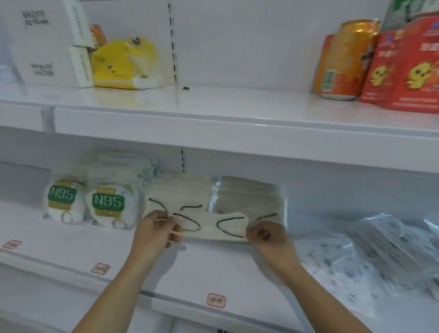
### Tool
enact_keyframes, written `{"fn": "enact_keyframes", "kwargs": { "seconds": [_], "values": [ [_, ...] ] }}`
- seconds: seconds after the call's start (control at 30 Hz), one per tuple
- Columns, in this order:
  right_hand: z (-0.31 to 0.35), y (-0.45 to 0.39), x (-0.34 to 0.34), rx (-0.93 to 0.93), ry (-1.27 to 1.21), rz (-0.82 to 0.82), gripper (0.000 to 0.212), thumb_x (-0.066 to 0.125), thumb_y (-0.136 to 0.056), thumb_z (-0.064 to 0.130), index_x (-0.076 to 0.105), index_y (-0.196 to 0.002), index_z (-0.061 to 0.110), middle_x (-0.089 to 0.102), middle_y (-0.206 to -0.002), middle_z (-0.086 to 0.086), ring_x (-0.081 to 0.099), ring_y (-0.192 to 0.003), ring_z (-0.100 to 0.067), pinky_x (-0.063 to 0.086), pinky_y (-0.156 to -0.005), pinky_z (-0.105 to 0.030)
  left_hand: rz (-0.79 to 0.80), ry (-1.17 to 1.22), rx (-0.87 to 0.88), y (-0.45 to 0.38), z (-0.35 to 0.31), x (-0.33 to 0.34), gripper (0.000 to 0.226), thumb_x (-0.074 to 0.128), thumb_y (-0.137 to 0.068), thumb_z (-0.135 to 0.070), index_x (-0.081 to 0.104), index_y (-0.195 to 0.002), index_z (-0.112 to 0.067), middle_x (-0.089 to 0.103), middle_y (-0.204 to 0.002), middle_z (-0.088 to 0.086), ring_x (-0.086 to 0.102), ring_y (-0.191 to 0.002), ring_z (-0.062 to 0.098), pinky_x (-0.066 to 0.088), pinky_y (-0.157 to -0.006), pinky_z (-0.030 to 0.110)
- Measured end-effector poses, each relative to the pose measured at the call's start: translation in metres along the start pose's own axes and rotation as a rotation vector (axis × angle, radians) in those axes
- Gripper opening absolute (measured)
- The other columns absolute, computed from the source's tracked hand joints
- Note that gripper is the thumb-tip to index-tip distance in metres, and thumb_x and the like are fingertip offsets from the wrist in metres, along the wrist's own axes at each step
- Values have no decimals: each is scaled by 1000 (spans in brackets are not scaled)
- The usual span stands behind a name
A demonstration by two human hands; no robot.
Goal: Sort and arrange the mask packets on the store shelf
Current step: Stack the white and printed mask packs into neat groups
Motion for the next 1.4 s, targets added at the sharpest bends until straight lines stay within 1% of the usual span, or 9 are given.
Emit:
{"fn": "enact_keyframes", "kwargs": {
  "seconds": [0.17,0.3,0.43,0.57,0.7,0.8,0.93,1.2,1.4],
  "values": [
    [24,-9,81,1,91,31,36,67,-90,17,57,-56,19,55,-51,9,50,-48,1,37,-49,-15,-71,70,-49,-50,12,-52,15,52,-102,-6,59,-115,-7,76,-94,16,74,-75,27,50,-66,33],
    [22,-24,114,95,228,6,37,61,-94,34,59,-66,9,60,-57,1,58,-56,-16,37,-50,-28,-13,185,-58,-72,16,-58,30,64,-97,-10,56,-126,-9,74,-109,13,72,-99,27,52,-81,39],
    [27,-29,124,97,291,-66,39,59,-94,37,61,-67,8,64,-61,-3,62,-61,-20,43,-52,-33,49,161,51,-72,18,-50,34,62,-96,-3,55,-125,-19,70,-115,-1,65,-111,15,49,-88,31],
    [30,-29,129,113,371,-110,45,58,-90,36,50,-56,9,46,-47,0,45,-46,-18,34,-46,-31,72,-286,335,-52,31,-34,46,59,-91,-2,54,-130,-25,62,-123,-6,59,-113,17,47,-89,26],
    [36,-30,130,107,362,-137,22,64,-90,34,64,-78,16,63,-68,5,58,-62,-15,42,-55,-32,134,-801,487,-41,52,-12,47,56,-89,-26,55,-136,-25,49,-143,-1,49,-126,23,47,-100,39],
    [39,-26,127,88,300,-176,21,69,-89,32,53,-97,20,66,-78,2,59,-72,-19,39,-58,-32,156,-931,490,-38,57,-6,50,52,-93,-31,48,-143,-27,37,-154,-1,41,-136,24,40,-107,40],
    [38,-13,122,55,159,-172,21,69,-90,27,48,-92,24,66,-73,3,63,-66,-14,44,-55,-28,157,-968,517,-36,57,-4,52,50,-94,-34,46,-145,-25,35,-155,1,42,-136,25,39,-107,41],
    [22,45,35,-34,214,-281,17,69,-91,18,55,-91,28,66,-74,13,61,-62,-4,43,-54,-19,152,-803,608,-12,39,13,42,56,-93,-23,57,-135,-19,48,-141,0,51,-122,22,50,-98,40],
    [-7,65,-109,-47,374,-476,22,74,-84,9,64,-83,29,65,-70,14,62,-72,-5,42,-61,-13,622,-591,532,64,29,130,36,49,-101,-34,54,-136,-29,54,-134,-17,50,-124,1,44,-106,27]
  ]
}}
Point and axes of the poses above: each hand's wrist, its own y-axis away from the middle knuckle, its own x-axis out of the palm, z = x × y, the point moved 7 cm from there along -y, towards the middle knuckle
